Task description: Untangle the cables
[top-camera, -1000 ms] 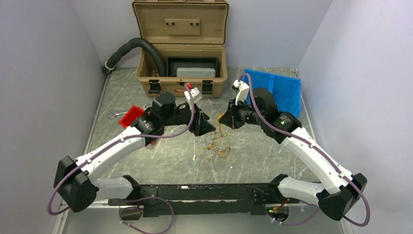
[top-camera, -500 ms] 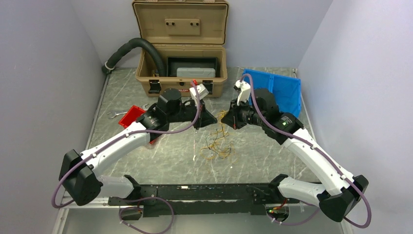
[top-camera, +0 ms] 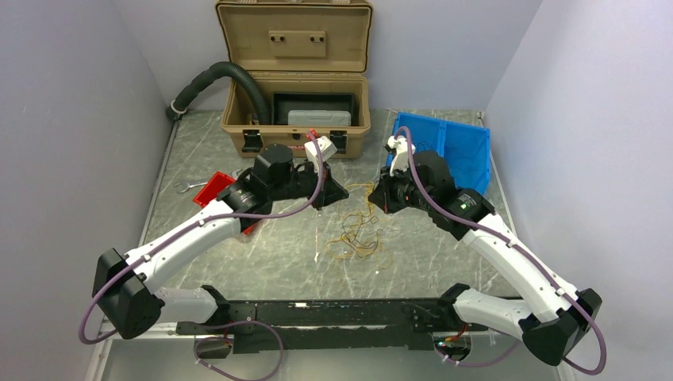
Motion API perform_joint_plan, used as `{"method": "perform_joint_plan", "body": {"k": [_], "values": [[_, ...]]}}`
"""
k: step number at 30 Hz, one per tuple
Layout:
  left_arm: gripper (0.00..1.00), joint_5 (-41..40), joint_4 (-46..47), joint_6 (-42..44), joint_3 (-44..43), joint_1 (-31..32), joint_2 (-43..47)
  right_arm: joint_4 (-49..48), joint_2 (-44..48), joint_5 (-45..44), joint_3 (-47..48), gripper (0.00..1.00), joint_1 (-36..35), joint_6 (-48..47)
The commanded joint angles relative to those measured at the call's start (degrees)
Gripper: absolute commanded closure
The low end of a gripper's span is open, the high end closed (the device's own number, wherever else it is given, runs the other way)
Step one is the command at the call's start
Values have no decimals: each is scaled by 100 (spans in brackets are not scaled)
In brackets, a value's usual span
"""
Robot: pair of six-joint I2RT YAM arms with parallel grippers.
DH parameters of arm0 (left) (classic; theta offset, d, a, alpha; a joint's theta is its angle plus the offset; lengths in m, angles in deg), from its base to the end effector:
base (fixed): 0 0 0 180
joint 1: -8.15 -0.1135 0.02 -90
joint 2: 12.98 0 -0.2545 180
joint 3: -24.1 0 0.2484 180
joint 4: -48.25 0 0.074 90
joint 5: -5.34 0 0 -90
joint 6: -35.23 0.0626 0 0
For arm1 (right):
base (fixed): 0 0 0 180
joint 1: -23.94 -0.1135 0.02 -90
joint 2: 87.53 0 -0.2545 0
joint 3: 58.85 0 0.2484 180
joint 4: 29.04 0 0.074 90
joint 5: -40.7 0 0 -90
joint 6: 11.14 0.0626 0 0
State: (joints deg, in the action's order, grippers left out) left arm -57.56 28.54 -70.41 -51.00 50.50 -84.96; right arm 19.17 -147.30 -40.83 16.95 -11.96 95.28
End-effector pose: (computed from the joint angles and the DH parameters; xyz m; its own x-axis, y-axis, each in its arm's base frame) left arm 0.2126 -0.2324 0.3320 -0.4519 0.0871 -0.8878 0.8313 0.4022 -0.3836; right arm 0.1936 0.1515 0.3296 -0.6063 -0.0937 -0.7897 -0.5312 0.7867 0.3145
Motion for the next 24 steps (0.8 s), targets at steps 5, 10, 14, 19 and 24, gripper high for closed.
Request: {"method": "perform_joint_plan", "body": {"k": [5,10,14,19,24], "values": [[98,281,288,18,-91,26,217,46,4,-434,137,100,22,-36],[83,225,527,-9,116,61,321,79,-55,-518,210,100,25,-25],[56,160,791,-35,228,112,321,124,-99,-548,284,100,25,-59],[44,-199,699,117,1,303,117,110,-161,-480,353,100,22,-68],[43,-445,583,276,-324,490,-236,67,-151,-348,415,100,21,-53]]}}
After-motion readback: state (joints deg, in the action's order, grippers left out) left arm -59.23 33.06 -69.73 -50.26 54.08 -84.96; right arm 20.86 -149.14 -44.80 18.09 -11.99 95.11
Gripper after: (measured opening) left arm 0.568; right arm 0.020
